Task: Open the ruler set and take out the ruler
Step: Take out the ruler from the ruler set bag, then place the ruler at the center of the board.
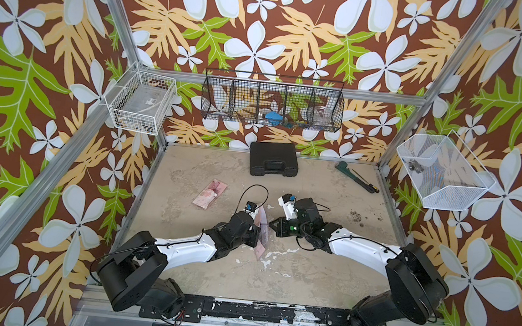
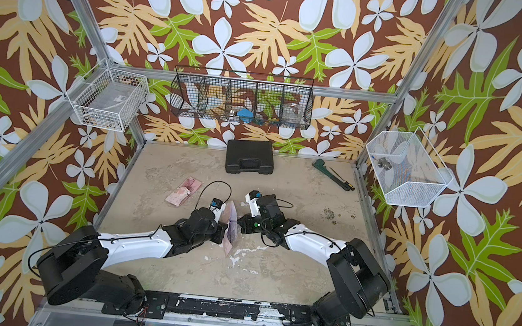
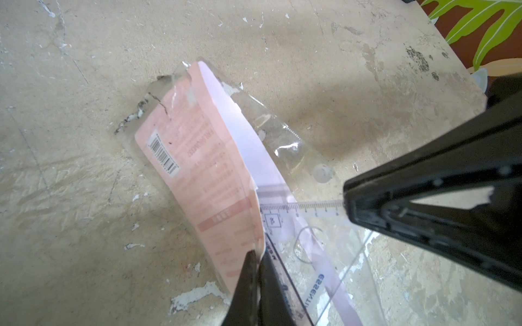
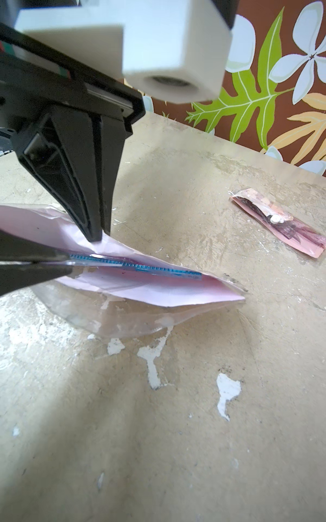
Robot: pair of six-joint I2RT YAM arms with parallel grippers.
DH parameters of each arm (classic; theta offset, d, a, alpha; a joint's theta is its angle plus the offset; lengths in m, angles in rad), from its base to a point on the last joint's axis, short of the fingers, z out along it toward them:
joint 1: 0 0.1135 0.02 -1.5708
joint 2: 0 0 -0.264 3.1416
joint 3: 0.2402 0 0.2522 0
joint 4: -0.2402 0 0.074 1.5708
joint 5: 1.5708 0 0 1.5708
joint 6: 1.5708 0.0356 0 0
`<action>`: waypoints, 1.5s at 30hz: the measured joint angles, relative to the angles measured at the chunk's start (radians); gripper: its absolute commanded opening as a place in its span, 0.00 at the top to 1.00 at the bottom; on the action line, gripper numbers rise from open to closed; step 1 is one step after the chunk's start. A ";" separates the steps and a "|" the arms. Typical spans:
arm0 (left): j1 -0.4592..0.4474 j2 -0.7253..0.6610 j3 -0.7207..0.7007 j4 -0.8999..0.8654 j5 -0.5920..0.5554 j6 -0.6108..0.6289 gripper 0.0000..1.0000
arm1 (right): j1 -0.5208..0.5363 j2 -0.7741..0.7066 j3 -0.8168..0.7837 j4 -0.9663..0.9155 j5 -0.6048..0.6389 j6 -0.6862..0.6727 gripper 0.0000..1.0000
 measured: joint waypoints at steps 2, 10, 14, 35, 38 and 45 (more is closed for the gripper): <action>0.000 0.002 0.000 0.001 0.000 0.000 1.00 | 0.000 -0.013 0.003 -0.013 0.006 -0.004 0.96; 0.000 0.003 0.000 0.002 0.004 0.000 1.00 | -0.009 -0.113 0.027 -0.059 0.027 -0.035 0.99; 0.000 0.003 0.000 0.002 0.004 0.000 1.00 | -0.047 -0.151 0.046 -0.083 0.047 -0.045 1.00; -0.002 0.040 0.025 0.002 0.026 0.016 1.00 | -0.660 -0.024 -0.145 0.360 -0.143 0.231 1.00; -0.005 0.045 0.028 0.002 0.027 0.020 1.00 | -0.672 0.089 -0.141 0.496 -0.202 0.313 1.00; -0.009 0.045 0.035 -0.001 0.029 0.023 1.00 | -0.674 0.279 -0.149 0.716 -0.265 0.460 1.00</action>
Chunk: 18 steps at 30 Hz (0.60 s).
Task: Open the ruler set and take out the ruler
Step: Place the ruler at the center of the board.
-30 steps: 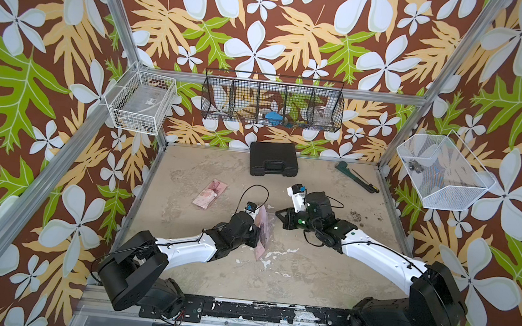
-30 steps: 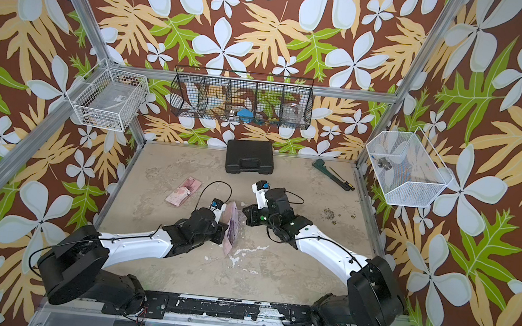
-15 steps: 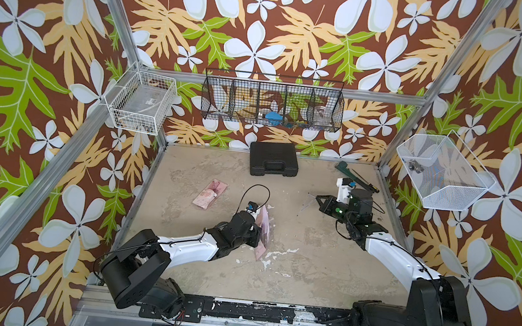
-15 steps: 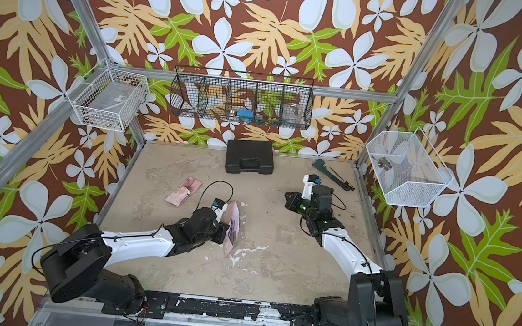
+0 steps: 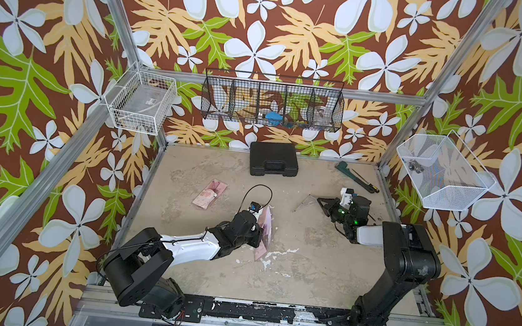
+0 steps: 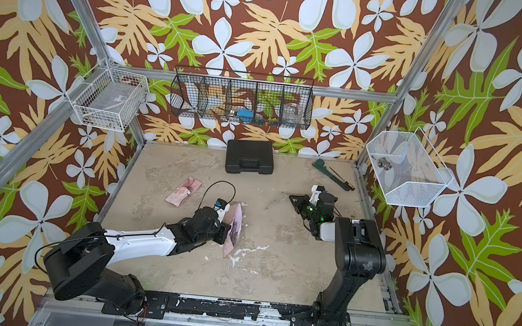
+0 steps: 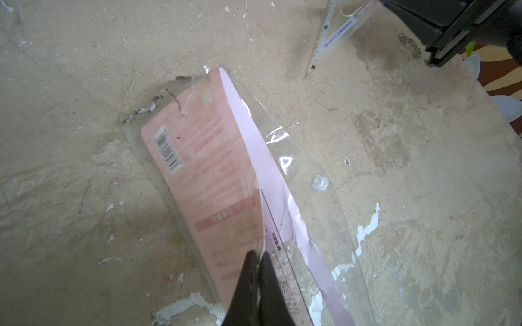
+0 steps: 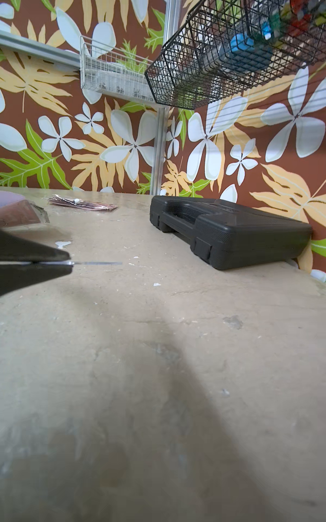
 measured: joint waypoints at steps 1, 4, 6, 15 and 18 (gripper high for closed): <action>-0.002 0.000 0.000 0.000 -0.001 0.000 1.00 | 0.000 0.008 0.002 0.010 0.002 0.000 1.00; -0.006 0.008 0.002 0.002 -0.003 0.000 1.00 | 0.000 0.031 0.011 0.015 0.029 0.000 0.98; -0.007 0.014 0.003 0.005 -0.003 0.000 1.00 | 0.000 0.045 0.006 0.013 0.058 0.000 0.86; -0.010 0.020 0.009 0.005 -0.003 0.003 1.00 | 0.001 -0.019 0.007 -0.121 0.161 -0.039 0.46; -0.010 0.020 0.009 0.005 -0.003 0.003 1.00 | 0.001 -0.120 0.012 -0.218 0.220 -0.090 0.42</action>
